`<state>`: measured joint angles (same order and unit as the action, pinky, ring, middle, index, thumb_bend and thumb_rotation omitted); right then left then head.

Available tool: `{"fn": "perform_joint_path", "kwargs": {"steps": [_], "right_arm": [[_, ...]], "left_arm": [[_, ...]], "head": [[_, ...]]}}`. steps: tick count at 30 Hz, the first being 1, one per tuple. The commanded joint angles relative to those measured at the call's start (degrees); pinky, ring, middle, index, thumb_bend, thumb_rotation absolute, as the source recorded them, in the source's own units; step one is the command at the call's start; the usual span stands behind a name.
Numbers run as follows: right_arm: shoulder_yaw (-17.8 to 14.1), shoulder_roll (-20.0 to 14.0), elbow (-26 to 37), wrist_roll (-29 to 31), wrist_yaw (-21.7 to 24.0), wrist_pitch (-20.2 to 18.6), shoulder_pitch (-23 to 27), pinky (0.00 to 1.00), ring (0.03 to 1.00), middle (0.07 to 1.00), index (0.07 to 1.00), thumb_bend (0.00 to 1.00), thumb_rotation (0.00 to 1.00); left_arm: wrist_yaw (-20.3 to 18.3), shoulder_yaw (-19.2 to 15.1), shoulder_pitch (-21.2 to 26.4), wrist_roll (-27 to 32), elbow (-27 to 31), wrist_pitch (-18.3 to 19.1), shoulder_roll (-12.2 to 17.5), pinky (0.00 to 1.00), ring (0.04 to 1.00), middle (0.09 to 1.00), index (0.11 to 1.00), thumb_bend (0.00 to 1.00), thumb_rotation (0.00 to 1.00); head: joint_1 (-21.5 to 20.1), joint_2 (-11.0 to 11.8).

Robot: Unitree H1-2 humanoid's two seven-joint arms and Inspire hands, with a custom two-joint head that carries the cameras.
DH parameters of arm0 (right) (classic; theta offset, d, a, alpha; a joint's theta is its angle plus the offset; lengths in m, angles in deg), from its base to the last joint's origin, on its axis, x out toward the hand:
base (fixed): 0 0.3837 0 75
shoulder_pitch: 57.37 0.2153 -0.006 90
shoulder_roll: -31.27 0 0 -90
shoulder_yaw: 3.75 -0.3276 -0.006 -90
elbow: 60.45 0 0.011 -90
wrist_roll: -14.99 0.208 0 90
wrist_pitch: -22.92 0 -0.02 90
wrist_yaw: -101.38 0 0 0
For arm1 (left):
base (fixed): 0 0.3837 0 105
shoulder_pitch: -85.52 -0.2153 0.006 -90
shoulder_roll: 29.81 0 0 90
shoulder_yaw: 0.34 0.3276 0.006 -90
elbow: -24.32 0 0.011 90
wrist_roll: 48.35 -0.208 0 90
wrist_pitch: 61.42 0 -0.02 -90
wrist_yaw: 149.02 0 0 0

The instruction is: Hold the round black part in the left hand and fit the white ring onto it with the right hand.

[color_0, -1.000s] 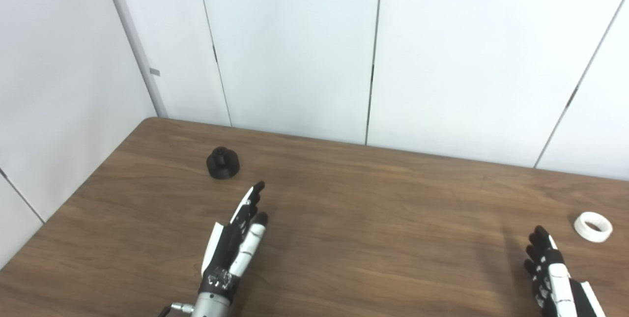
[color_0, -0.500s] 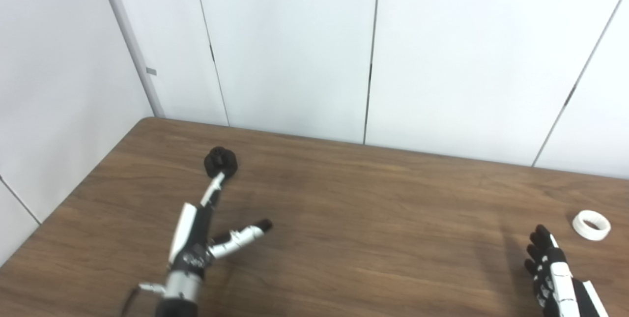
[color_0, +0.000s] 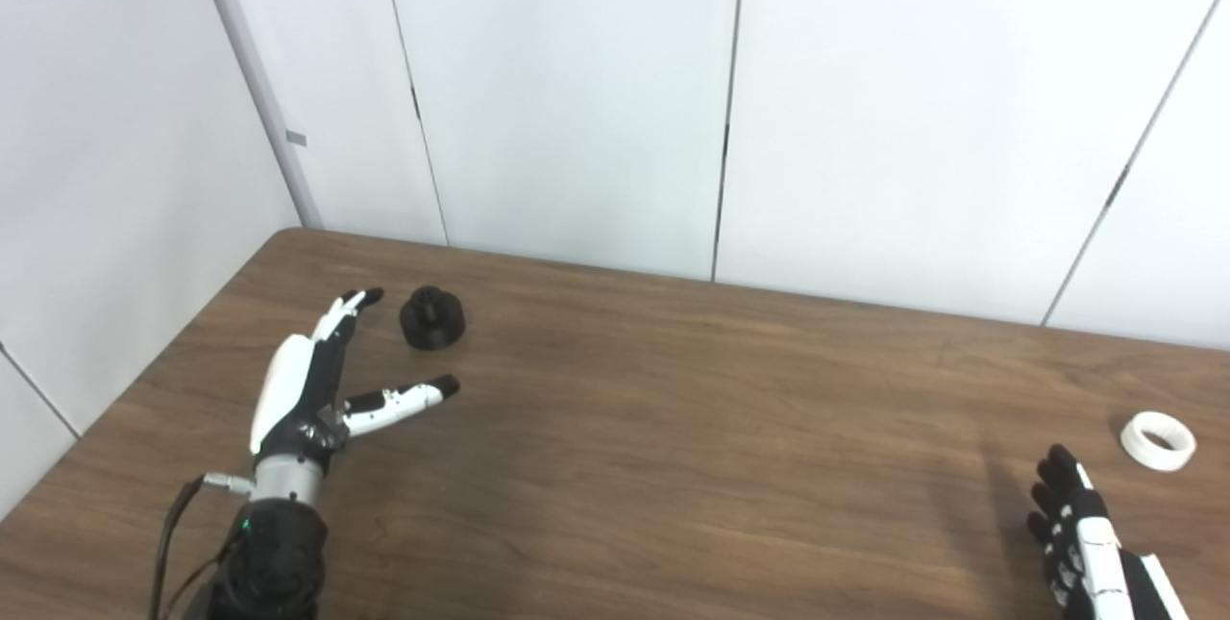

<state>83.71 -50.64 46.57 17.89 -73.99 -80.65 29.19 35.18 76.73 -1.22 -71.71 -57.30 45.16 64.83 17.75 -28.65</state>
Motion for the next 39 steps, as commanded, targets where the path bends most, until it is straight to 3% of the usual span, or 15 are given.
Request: {"fn": "perform_joint_path", "kwargs": {"steps": [1, 10, 18, 27, 39], "right_arm": [[-0.3, 0.1, 2.4, 0.2, -0.3, 0.5, 0.6, 1.00, 1.000, 1.000, 1.000, 0.35, 1.00], [-0.2, 0.0, 2.7, -0.1, -0.3, 0.4, 0.5, 1.00, 1.000, 1.000, 1.000, 0.35, 1.00], [-0.1, -0.2, 3.1, -0.2, -0.2, -0.1, 0.3, 1.00, 1.000, 1.000, 1.000, 0.34, 1.00], [-0.1, 0.1, 4.1, 0.0, -0.3, -1.0, -0.1, 1.00, 1.000, 1.000, 1.000, 0.35, 1.00], [-0.1, -0.2, 4.7, -0.5, -0.4, -1.4, -0.6, 1.00, 1.000, 1.000, 1.000, 0.35, 1.00]], "left_arm": [[2.2, -0.3, 2.9, -2.3, -0.7, -0.2, 2.7, 1.00, 1.000, 0.980, 0.907, 0.99, 0.36], [4.5, 0.7, 8.5, -5.3, -10.4, 1.1, 5.8, 1.00, 1.000, 0.976, 0.891, 0.99, 0.38], [5.3, 4.2, 14.1, -7.5, -18.4, 3.8, 7.3, 1.00, 1.000, 0.980, 0.865, 1.00, 0.42], [5.4, 8.3, 19.5, -7.4, -27.3, 3.0, 8.7, 1.00, 1.000, 0.992, 0.850, 1.00, 0.44], [3.0, 11.3, 22.6, -5.0, -32.0, 2.4, 8.7, 1.00, 1.000, 0.994, 0.842, 1.00, 0.43]], "head": [[0.0, -0.1], [0.1, -0.5], [0.2, -0.8], [-0.1, -1.1], [0.0, -1.1]]}}
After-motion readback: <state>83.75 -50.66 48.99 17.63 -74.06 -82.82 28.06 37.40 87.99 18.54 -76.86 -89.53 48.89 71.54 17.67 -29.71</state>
